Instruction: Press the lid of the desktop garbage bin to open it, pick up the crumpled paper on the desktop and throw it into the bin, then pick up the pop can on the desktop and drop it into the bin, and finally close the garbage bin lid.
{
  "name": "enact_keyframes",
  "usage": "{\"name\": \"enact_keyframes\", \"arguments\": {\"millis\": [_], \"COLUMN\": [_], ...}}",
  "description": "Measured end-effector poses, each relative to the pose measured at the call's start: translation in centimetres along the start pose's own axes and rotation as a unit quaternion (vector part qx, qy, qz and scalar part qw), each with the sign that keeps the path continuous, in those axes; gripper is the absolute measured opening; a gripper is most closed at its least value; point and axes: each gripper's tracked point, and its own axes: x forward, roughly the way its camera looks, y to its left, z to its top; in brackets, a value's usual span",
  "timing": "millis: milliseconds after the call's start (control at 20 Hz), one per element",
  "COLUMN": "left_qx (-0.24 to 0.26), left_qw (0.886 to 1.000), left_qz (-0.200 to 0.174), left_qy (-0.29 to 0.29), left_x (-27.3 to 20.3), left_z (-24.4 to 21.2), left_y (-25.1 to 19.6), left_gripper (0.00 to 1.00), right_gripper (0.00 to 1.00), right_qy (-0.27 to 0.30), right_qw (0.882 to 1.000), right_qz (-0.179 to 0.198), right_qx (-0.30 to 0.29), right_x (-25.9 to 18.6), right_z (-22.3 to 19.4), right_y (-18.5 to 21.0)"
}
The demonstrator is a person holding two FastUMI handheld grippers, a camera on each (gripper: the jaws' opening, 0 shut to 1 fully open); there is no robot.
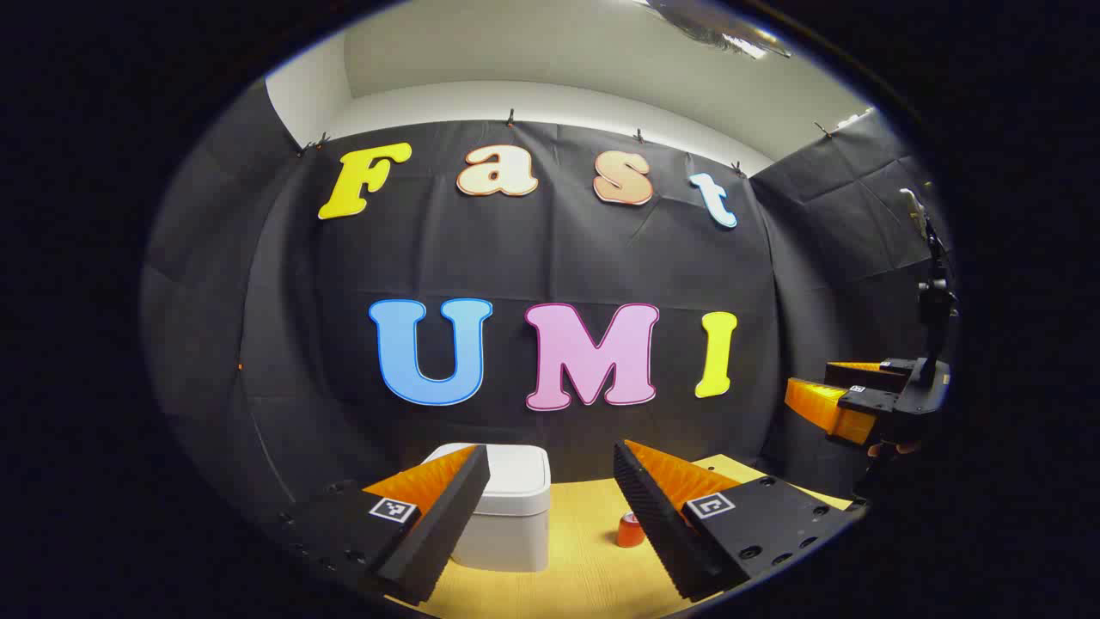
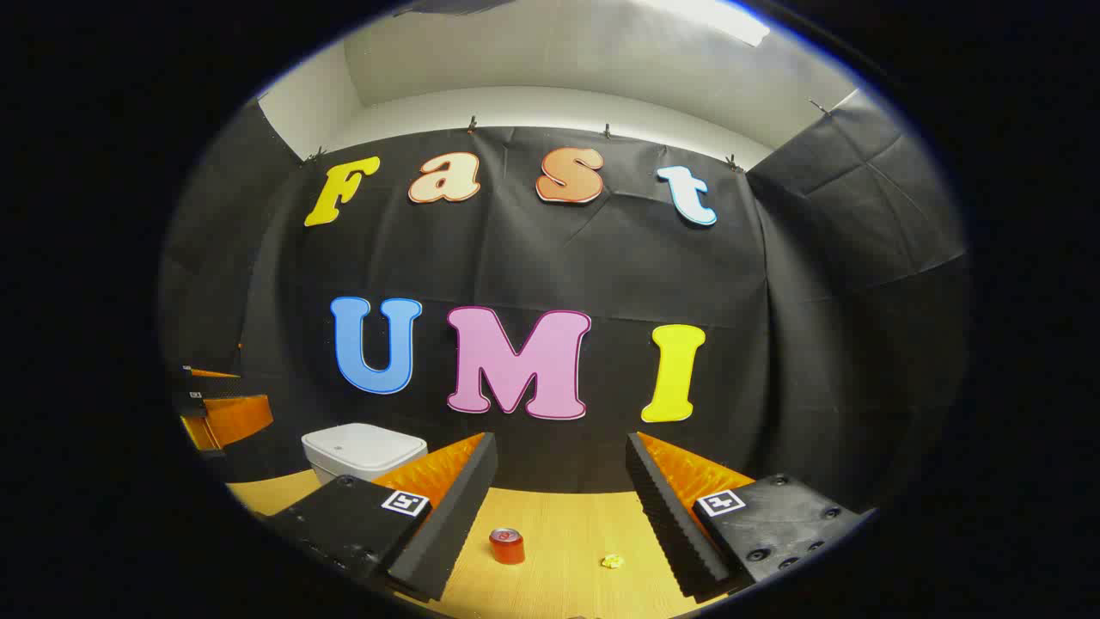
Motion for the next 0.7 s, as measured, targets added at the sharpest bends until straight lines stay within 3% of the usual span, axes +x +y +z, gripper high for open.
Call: {"name": "enact_keyframes", "arguments": {"millis": [300, 350, 400, 700], "left_qx": [-0.002, -0.003, -0.004, 0.003], "left_qw": [1.000, 1.000, 1.000, 1.000], "left_qz": [-0.002, -0.002, -0.002, 0.008], "left_qy": [0.005, 0.007, 0.009, 0.007], "left_x": [0.8, 1.0, 1.1, 1.6], "left_z": [-0.5, -0.6, -0.8, -0.7], "left_y": [0.4, 0.6, 0.7, 1.5], "left_gripper": [0.98, 0.98, 0.98, 0.98], "right_gripper": [0.96, 0.86, 0.96, 0.96], "right_qy": [0.003, 0.004, 0.004, 0.004], "right_qw": [1.000, 1.000, 1.000, 1.000], "right_qz": [-0.005, -0.005, -0.005, -0.004], "right_qx": [-0.002, -0.002, -0.002, -0.005], "right_x": [0.3, 0.3, 0.3, 0.4], "right_z": [-0.5, -0.6, -0.6, -0.5], "right_y": [-0.3, -0.3, -0.3, -0.2]}}
